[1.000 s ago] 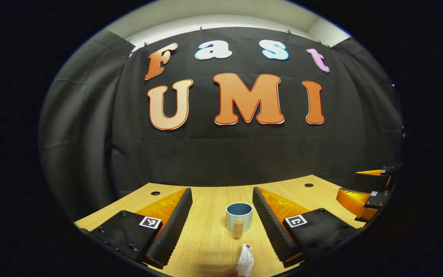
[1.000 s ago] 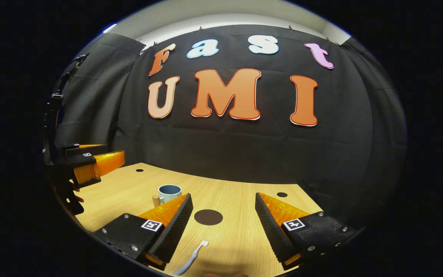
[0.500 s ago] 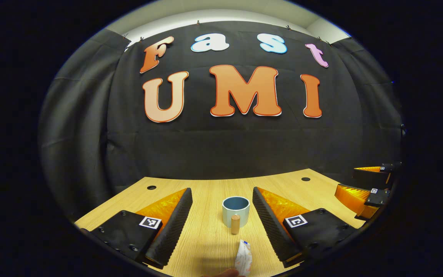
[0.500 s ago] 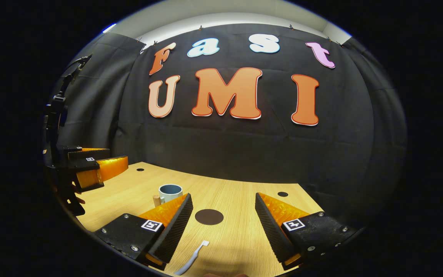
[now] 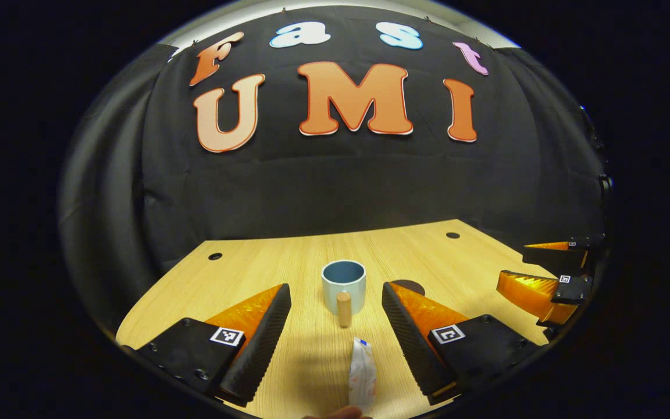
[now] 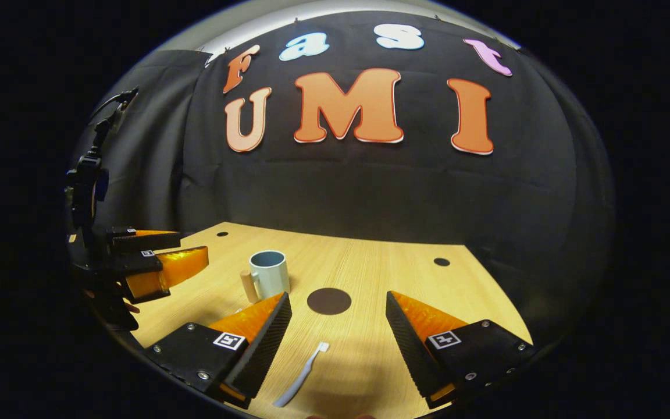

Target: Put the toothbrush and toothpaste on the desktop into the cup, then pick up the cup and place it on the coaster on the desktop.

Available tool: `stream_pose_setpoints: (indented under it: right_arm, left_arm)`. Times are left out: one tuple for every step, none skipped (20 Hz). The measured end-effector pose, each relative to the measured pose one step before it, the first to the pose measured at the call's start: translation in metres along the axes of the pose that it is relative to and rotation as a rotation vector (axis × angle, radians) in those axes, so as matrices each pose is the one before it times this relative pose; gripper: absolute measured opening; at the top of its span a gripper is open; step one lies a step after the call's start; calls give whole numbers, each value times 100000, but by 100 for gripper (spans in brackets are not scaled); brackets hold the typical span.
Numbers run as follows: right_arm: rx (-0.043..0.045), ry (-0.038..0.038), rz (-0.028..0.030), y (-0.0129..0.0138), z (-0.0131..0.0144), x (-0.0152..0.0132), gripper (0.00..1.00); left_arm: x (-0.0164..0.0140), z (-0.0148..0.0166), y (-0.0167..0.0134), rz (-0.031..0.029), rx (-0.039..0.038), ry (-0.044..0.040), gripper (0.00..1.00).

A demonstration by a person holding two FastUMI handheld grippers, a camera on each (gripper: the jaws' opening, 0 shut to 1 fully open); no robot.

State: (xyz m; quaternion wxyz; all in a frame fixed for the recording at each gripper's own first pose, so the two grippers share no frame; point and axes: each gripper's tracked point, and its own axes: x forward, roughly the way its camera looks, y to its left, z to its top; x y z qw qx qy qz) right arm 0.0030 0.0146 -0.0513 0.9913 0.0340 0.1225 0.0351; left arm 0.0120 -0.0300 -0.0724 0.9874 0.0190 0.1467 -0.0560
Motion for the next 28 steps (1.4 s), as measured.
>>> stream_pose_setpoints:
  right_arm:
    - [1331,3017,153,48,-662,297,98]
    - [1121,3171,233,123,-782,239,98]
    - [868,3017,355,13,-605,327,98]
    - [631,3141,488,-16,-683,104,98]
    - [738,2939,273,5,-736,142,98]
    - [914,2499,12,-153,-856,189,98]
    - [547,2196,-129,-127,-540,202,98]
    - [430,1854,-88,166,-326,133,98]
    - [445,1695,-2,22,-324,142,98]
    - [487,1353,18,-79,-323,239,98]
    - [357,1156,-115,-78,-207,240,98]
    - [182,1193,-166,-242,-272,156,97]
    - [65,1303,-344,-90,-234,187,97]
    - [16,1701,4,-17,-326,-31,96]
    - [348,2604,219,4,-356,114,96]
    - [36,3632,1013,289,-643,-4,96]
    - [-837,3201,2000,326,-452,14,96]
    - [-1303,3723,694,113,-612,10,96]
    - [-1406,3187,-488,-132,-456,95,94]
    - [-1235,2506,-1133,-260,-463,238,94]
    - [-1075,2659,-744,-74,-437,282,93]
    - [-703,2229,-30,123,-368,189,93]
    - [-460,1825,1161,316,-123,43,93]
    - [-186,1889,1367,481,-109,222,94]
    - [-286,2338,2259,599,-219,23,93]
    - [357,2086,1566,427,-342,212,92]
    - [393,1755,932,286,-191,219,90]
    - [275,1809,11,-13,-112,111,90]
  left_arm:
    - [288,-557,-288,-959,222,2403,100]
    - [298,-828,-472,-789,331,2302,100]
    - [203,-693,-332,-627,442,2188,100]
    - [8,-897,-201,-302,533,2137,100]
    - [358,-483,-100,-12,677,2534,100]
    - [392,-853,-19,358,614,3275,100]
    - [426,-1097,144,821,597,4499,100]
    - [602,-1450,-4,577,279,5284,100]
    - [397,-1357,-180,-379,-682,4514,100]
    - [666,-978,-295,-1508,-1477,4105,100]
    - [105,-694,-163,-1903,-1607,3593,99]
    - [53,-379,-72,-1346,-1286,2624,100]
    - [-21,-170,108,-474,-511,2055,99]
    - [-162,-287,128,205,368,1664,99]
    - [119,-445,17,622,1182,2452,99]
    - [-9,-426,98,634,2221,3111,100]
    - [110,-565,104,511,2020,3304,99]
    - [228,-504,116,319,949,2791,100]
    - [-126,-529,-219,-1438,-437,2439,99]
    - [-159,16,-298,-1959,-832,1676,100]
    - [-83,-79,85,-819,-677,1584,99]
    - [-91,-6,-42,-453,-564,1325,99]
    - [-4,-145,-113,-777,-414,1279,100]
    - [-66,-291,-227,-1489,-924,2053,100]
    - [-18,-294,-311,-2191,-1053,2083,100]
    - [52,-339,-351,-1842,-929,2457,100]
    - [58,-235,-240,-1603,-292,1769,99]
    - [-44,-215,-47,-874,-58,1891,99]
